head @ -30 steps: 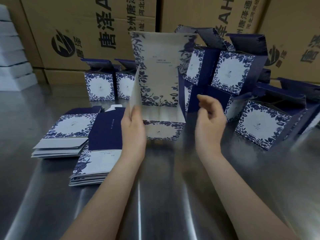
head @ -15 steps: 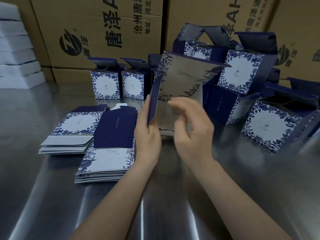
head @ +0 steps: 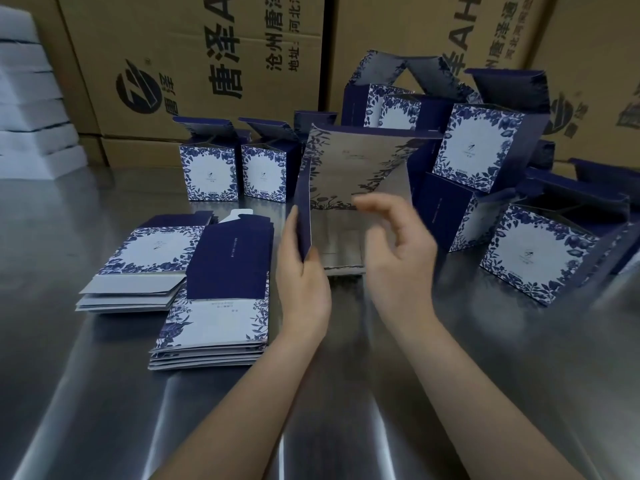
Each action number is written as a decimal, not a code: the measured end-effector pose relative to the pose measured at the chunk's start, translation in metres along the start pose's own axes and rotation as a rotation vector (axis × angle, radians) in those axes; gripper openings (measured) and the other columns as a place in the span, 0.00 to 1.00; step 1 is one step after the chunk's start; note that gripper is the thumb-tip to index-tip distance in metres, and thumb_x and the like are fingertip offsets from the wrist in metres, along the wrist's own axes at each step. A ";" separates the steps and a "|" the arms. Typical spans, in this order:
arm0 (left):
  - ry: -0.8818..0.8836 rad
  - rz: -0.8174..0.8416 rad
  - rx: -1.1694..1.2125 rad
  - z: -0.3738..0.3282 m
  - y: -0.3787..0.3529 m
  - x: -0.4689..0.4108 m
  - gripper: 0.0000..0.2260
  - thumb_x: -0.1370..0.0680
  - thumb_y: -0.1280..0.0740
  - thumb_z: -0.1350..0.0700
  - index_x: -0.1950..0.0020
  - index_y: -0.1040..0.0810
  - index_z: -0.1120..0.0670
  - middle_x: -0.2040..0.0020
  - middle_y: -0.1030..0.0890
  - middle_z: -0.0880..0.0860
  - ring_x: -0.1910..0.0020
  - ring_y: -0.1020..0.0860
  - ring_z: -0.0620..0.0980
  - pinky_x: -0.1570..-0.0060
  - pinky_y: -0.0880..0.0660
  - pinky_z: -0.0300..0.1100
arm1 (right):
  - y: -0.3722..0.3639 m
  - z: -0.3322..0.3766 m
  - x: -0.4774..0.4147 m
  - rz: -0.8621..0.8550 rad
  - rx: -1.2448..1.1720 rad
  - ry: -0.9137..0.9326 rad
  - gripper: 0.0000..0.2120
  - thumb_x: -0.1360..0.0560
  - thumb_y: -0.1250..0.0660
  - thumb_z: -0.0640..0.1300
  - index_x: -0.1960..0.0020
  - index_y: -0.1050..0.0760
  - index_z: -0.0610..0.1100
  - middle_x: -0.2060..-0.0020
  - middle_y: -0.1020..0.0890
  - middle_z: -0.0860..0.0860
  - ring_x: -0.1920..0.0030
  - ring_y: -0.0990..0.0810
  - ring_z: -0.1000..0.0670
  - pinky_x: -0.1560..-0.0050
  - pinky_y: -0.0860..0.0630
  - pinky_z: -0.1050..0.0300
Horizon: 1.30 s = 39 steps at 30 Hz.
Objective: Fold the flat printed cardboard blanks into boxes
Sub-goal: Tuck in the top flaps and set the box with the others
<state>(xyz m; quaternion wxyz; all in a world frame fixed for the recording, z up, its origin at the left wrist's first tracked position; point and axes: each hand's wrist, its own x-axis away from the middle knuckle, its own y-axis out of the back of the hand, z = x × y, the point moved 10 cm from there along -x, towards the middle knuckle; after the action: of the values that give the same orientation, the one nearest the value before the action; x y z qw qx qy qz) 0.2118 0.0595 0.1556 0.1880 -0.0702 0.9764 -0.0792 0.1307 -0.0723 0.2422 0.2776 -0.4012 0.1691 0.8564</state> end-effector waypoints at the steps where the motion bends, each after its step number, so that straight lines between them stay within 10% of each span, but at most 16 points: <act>1: -0.007 -0.005 -0.004 0.000 0.000 0.001 0.23 0.17 0.44 0.62 0.23 0.35 0.48 0.27 0.29 0.46 0.27 0.33 0.44 0.27 0.36 0.51 | -0.011 -0.001 0.001 0.067 0.073 -0.009 0.20 0.30 0.43 0.30 0.45 0.21 0.41 0.49 0.18 0.51 0.44 0.22 0.54 0.39 0.27 0.61; 6: -0.031 -0.002 0.039 -0.003 -0.002 0.006 0.25 0.20 0.40 0.66 0.24 0.35 0.50 0.28 0.28 0.48 0.28 0.31 0.46 0.28 0.34 0.52 | -0.063 -0.036 0.005 0.519 0.533 -0.251 0.19 0.24 0.42 0.37 0.34 0.26 0.43 0.37 0.23 0.44 0.37 0.25 0.43 0.40 0.29 0.54; 11: -0.004 -0.055 0.030 0.002 0.004 0.009 0.27 0.22 0.44 0.70 0.26 0.32 0.48 0.32 0.25 0.47 0.32 0.28 0.45 0.31 0.30 0.49 | -0.096 -0.083 0.004 0.927 0.813 -0.457 0.08 0.20 0.40 0.47 0.53 0.27 0.44 0.55 0.24 0.46 0.61 0.26 0.48 0.60 0.30 0.59; 18: -0.005 -0.106 0.040 0.001 0.008 0.010 0.25 0.21 0.44 0.70 0.28 0.28 0.50 0.34 0.23 0.45 0.34 0.27 0.40 0.35 0.30 0.39 | -0.128 -0.110 0.023 1.312 0.912 -0.319 0.11 0.18 0.45 0.49 0.42 0.28 0.46 0.42 0.23 0.45 0.49 0.28 0.47 0.47 0.34 0.56; 24: -0.011 -0.102 0.037 0.001 0.009 0.011 0.27 0.23 0.45 0.71 0.28 0.28 0.50 0.33 0.23 0.46 0.33 0.28 0.41 0.35 0.31 0.36 | -0.129 -0.111 0.026 1.371 0.915 -0.337 0.12 0.18 0.43 0.47 0.39 0.26 0.44 0.46 0.23 0.47 0.50 0.27 0.48 0.49 0.33 0.56; 31: 0.012 -0.113 0.036 0.003 0.009 0.010 0.26 0.22 0.45 0.70 0.28 0.28 0.49 0.33 0.23 0.47 0.34 0.27 0.43 0.36 0.31 0.35 | -0.116 -0.111 0.007 1.044 0.999 -0.294 0.13 0.19 0.41 0.47 0.40 0.25 0.42 0.43 0.21 0.44 0.47 0.22 0.43 0.54 0.32 0.57; 39: 0.036 -0.093 0.048 0.005 0.006 0.011 0.27 0.23 0.45 0.71 0.30 0.26 0.50 0.34 0.22 0.47 0.37 0.27 0.39 0.38 0.30 0.31 | -0.124 -0.107 0.032 1.341 0.897 -0.340 0.19 0.16 0.48 0.47 0.29 0.33 0.40 0.31 0.28 0.42 0.35 0.29 0.45 0.43 0.37 0.58</act>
<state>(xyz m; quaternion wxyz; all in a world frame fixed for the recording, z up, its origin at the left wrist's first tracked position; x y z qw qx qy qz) 0.2035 0.0630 0.1459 0.1681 -0.1096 0.9732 -0.1127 0.2535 -0.0182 0.1428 -0.1371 0.0693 0.6544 0.7404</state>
